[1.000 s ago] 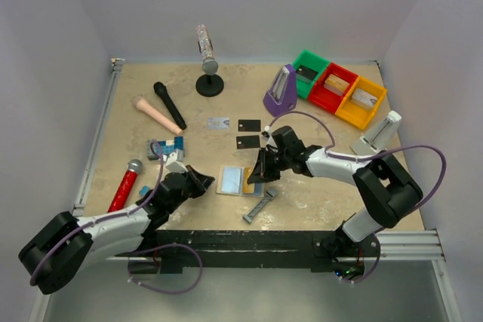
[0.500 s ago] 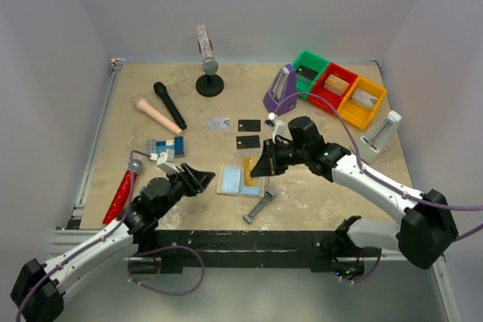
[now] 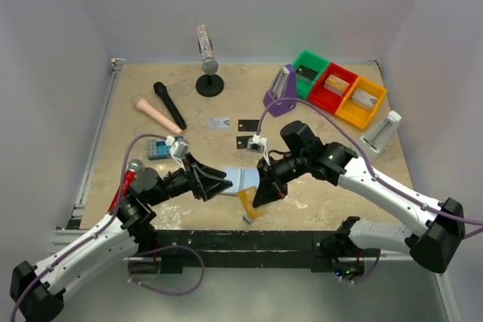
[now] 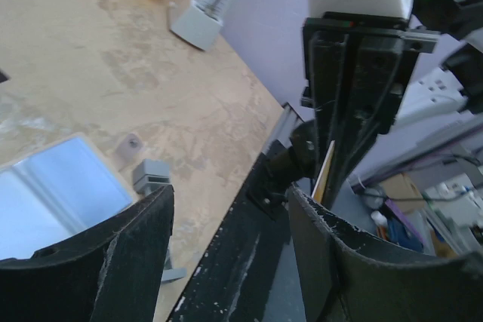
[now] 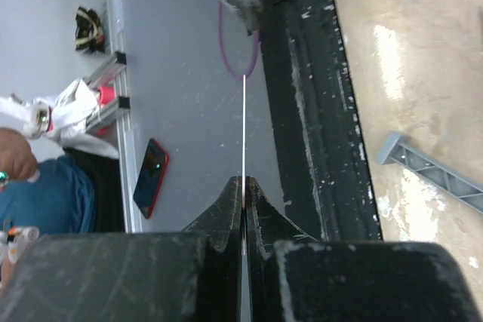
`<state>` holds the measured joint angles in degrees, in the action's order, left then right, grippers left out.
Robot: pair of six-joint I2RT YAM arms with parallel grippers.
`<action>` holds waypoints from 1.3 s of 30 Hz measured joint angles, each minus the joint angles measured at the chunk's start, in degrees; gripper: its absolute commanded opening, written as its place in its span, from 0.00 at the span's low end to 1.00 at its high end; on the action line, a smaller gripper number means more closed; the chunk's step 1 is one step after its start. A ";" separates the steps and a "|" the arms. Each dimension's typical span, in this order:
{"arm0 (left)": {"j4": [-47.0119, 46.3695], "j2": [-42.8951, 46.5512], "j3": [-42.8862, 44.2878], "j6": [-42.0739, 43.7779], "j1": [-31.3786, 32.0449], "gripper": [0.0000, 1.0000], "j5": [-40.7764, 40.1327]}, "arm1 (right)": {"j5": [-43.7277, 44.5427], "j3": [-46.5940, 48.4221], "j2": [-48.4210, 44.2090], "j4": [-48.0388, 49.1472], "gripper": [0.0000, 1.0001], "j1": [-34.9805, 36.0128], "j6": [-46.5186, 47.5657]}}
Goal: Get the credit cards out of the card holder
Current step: Place the credit card at the center of the board.
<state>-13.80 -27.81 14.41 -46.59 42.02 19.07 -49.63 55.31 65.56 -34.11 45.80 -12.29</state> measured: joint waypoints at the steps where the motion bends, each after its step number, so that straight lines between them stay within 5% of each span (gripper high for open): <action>1: -0.63 -1.18 1.33 0.66 0.00 0.66 2.34 | -0.90 0.46 -0.02 -1.14 0.00 0.55 1.09; 10: -7.98 -9.70 5.53 1.16 0.00 0.63 19.47 | -2.40 1.64 0.44 -7.76 0.00 2.12 5.86; 23: -9.33 -14.21 6.21 0.70 0.68 0.59 24.87 | -2.32 5.84 2.86 -9.97 0.00 3.32 7.02; 36: -9.77 -18.27 7.69 0.55 4.28 0.33 25.70 | -0.57 6.91 4.52 -11.80 0.00 4.09 7.43; 39: -9.90 -18.86 7.78 0.55 5.11 0.20 25.70 | -0.37 7.17 4.59 -11.98 0.00 4.15 7.43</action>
<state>-23.70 -46.68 22.20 -46.04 47.13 44.77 -50.00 62.48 70.15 -46.09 49.95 -4.86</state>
